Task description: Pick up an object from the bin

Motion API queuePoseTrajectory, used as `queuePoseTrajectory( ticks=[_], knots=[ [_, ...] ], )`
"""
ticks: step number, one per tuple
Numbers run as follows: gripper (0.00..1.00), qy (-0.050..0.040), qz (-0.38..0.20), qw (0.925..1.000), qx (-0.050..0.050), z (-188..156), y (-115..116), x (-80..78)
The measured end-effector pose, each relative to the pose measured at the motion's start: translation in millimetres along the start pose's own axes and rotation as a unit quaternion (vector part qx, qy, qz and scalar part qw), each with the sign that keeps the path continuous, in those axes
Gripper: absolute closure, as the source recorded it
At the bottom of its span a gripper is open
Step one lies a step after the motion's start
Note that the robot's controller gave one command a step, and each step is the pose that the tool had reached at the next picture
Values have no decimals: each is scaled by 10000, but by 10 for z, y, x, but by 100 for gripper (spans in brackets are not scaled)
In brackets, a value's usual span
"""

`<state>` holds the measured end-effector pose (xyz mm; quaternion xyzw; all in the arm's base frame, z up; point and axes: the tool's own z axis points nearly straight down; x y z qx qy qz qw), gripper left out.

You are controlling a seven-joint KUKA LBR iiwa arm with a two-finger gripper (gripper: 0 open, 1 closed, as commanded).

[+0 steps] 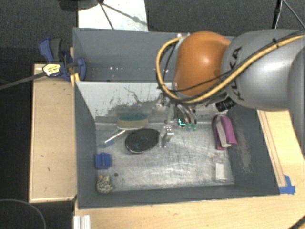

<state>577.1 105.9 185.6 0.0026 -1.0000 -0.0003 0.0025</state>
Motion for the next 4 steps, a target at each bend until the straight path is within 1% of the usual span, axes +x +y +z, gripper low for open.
queuePoseTrajectory(
  ticks=[1, 2, 3, 4],
  knots=[
    [0, -92, -930, 9956, 12, 972, 132, -65],
    [0, -62, -1518, 9884, 12, 841, 313, -60],
    [0, -35, -823, 9966, 3, 822, 192, -121],
    [0, -52, -1008, 9949, 13, 1125, 232, -100]
  ],
)
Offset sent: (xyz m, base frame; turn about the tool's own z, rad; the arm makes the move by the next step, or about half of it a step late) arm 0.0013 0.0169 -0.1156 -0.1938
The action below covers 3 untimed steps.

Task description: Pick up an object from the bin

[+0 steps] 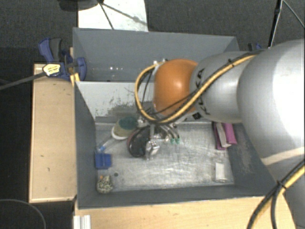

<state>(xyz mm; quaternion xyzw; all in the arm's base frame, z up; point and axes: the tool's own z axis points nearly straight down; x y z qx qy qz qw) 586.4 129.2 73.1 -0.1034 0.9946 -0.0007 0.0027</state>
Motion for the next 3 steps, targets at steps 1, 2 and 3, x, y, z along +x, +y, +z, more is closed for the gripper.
queuePoseTrajectory(
  ticks=[1, 2, 3],
  knots=[
    [0, 9, 25, 10000, -10, -13, -6, -9],
    [100, -8, 37, 10000, -6, -28, -13, -21],
    [100, -25, 63, 10000, -11, -796, -15, -48]
  ],
)
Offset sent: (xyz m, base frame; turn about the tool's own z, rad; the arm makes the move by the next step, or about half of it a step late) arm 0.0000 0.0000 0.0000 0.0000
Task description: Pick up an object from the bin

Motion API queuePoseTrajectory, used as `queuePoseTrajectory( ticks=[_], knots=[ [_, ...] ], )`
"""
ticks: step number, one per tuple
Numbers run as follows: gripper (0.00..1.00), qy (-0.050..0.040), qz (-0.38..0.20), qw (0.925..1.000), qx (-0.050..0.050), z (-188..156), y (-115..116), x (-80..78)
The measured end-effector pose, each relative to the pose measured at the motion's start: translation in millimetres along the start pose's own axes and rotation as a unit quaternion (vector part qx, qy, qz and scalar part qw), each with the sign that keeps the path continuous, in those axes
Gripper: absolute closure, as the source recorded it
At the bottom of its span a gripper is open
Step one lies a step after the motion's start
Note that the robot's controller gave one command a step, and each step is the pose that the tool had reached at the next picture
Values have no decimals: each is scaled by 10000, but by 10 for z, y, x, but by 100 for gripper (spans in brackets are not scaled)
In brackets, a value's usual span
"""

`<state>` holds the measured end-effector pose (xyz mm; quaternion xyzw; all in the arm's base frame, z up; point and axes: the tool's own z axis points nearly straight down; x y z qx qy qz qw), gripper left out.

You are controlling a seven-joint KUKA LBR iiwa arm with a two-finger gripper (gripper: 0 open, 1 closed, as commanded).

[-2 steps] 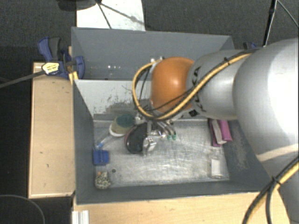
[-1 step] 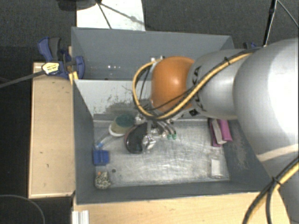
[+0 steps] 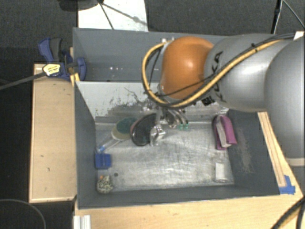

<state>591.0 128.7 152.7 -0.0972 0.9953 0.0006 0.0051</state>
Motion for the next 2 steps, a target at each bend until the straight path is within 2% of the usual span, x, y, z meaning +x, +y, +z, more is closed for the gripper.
queuePoseTrajectory(
  ticks=[1, 2],
  knots=[
    [100, 26, 15, 10000, -2, -67, -1, -10],
    [100, 20, 25, 10000, -1, -382, -1, -23]
  ],
)
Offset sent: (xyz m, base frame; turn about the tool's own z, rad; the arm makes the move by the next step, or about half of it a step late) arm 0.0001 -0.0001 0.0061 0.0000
